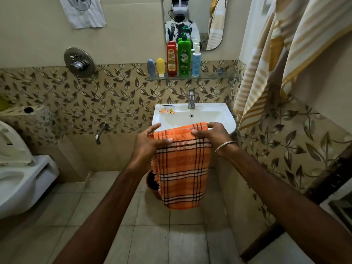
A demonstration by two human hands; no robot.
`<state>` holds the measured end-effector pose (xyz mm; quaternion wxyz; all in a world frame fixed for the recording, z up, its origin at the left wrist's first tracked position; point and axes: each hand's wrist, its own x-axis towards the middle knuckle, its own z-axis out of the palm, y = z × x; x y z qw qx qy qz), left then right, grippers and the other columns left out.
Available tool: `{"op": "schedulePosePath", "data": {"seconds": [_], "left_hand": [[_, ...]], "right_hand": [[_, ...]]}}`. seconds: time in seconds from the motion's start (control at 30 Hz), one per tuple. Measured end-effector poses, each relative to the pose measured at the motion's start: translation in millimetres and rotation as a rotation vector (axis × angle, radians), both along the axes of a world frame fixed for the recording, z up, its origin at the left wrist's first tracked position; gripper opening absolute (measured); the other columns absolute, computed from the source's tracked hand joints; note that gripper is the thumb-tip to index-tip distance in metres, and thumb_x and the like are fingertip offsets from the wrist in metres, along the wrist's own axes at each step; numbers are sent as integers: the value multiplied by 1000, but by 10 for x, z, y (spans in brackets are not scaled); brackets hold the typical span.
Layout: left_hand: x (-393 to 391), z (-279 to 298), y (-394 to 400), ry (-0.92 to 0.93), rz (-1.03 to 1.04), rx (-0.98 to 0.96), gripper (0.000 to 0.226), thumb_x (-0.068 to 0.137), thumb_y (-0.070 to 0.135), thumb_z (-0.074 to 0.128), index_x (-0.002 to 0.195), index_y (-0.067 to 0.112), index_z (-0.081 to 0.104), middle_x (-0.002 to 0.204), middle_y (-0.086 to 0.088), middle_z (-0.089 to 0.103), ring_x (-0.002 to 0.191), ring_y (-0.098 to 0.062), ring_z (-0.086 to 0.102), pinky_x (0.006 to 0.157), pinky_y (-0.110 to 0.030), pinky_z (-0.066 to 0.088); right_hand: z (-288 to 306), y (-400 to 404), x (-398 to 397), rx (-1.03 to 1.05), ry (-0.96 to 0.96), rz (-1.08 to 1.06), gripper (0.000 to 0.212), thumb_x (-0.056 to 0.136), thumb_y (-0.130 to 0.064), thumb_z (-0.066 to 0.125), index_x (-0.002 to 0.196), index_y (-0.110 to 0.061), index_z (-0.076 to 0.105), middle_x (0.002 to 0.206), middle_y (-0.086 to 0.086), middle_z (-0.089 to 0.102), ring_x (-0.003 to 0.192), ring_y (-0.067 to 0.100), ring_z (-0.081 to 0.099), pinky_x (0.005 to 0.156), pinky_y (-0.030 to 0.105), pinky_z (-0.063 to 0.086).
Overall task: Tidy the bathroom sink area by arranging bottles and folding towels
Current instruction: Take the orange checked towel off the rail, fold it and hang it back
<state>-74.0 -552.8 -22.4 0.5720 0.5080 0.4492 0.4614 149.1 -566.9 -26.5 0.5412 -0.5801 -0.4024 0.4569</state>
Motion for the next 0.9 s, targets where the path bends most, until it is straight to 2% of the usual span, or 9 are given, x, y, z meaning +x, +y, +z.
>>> {"op": "schedulePosePath", "data": {"seconds": [0.1,0.2,0.27,0.4,0.53,0.63,0.7,0.8,0.9], "left_hand": [[-11,30,47,194,1,185,76,69,-8,79,139,7,51,118,-9,66,104,-21,69,76,-26,61],[-36,62,94,436,32,367,77,67,1,85,137,6,52,120,-8,67,105,-19,69,85,-34,61],[-54,95,123,605,72,510,72,67,13,88,132,8,58,117,-6,69,100,-16,68,84,-30,60],[-41,163,111,782,175,708,48,72,20,86,116,13,70,102,-2,73,82,-9,62,66,-10,44],[-90,233,148,901,234,755,40,75,29,82,113,20,69,103,-6,69,99,-23,58,82,-35,51],[-60,380,146,1128,155,702,78,69,44,84,138,23,52,140,-14,51,136,-32,32,107,-47,34],[29,477,121,1256,-4,657,100,66,59,81,149,25,38,149,-13,45,143,-30,29,116,-51,24],[145,560,130,1167,-167,590,63,76,54,76,128,23,60,110,-3,71,99,-20,66,92,-42,54],[172,601,157,934,-158,534,21,83,38,75,94,20,71,79,2,69,67,-15,65,57,-28,54]], "right_hand": [[64,-11,64,44,-149,20,79,68,-9,90,133,-13,45,105,0,64,90,12,66,72,24,57],[138,-20,138,101,-355,212,89,65,8,86,141,-13,45,107,-1,63,97,14,65,73,18,57],[159,-13,132,139,-598,214,81,64,6,86,135,-13,54,110,-4,62,106,16,62,82,17,55],[189,21,60,288,-923,22,47,64,-12,91,106,-15,71,98,-3,58,92,12,55,66,4,34],[273,63,43,310,-748,85,35,70,-5,86,93,-20,64,93,-4,60,81,7,57,67,16,46],[351,83,52,349,-646,158,36,72,-1,82,86,-26,61,85,-6,65,76,9,63,68,31,57],[398,103,12,395,-660,191,34,72,0,81,86,-24,62,85,-4,64,78,11,61,71,33,57],[449,142,-35,433,-647,215,30,74,0,79,93,-17,63,90,-3,62,84,12,61,75,35,56],[434,152,-43,437,-663,140,38,74,-6,82,105,-19,64,101,-6,63,96,13,63,85,33,57]]}}
